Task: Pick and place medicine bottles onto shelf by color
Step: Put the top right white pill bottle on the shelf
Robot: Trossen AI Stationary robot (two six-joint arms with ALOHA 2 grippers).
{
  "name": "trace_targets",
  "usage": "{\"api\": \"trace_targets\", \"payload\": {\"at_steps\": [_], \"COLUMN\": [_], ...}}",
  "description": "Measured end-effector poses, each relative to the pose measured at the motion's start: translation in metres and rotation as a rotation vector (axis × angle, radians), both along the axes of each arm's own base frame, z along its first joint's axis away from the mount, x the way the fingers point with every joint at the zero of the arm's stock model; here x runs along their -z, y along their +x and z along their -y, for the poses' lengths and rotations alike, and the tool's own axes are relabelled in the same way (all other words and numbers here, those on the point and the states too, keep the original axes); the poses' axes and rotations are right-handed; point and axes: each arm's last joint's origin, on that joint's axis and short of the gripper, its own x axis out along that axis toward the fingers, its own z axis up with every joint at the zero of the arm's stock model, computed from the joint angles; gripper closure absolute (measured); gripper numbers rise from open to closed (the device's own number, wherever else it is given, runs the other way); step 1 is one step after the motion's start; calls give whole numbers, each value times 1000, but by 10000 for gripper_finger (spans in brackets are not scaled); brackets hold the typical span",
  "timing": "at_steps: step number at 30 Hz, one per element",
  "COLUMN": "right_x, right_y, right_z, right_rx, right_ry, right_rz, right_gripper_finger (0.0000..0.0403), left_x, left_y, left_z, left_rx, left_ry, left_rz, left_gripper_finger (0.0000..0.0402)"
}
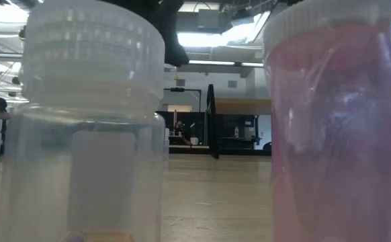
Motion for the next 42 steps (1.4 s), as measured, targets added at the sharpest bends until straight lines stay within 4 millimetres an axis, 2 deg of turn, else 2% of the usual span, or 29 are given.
{"api": "trace_targets", "payload": {"at_steps": [4, 11, 15, 20, 27, 31, 37, 42], "right_x": [7, 20, 36, 68, 113, 134, 159, 170], "right_y": [-6, -11, -10, -5, 10, 15, 17, 16], "right_z": [-24, -56, -71, -87, -98, -100, -99, -99], "right_rx": [-196, -268, -279, -317, -339, -293, -222, -293], "right_ry": [81, 216, 272, 283, 284, 331, 371, 354], "right_rz": [-93, -248, -353, -480, -506, -521, -555, -589], "right_gripper_finger": [235, 235, 235, 235, 235, 235, 235, 235], "left_x": [0, 0, 0, 0, -1, -1, -1, -1], "left_y": [-1, -1, -1, -1, 0, 0, 0, 0], "left_z": [4, 4, 4, 4, 4, 4, 4, 4], "left_rx": [10, 8, 8, 8, 8, 9, 9, 14], "left_ry": [3, 4, 3, 3, 2, 1, 1, -5], "left_rz": [1, 2, 4, 5, 9, 13, 14, 19], "left_gripper_finger": [278, 278, 278, 278, 278, 278, 278, 278]}}
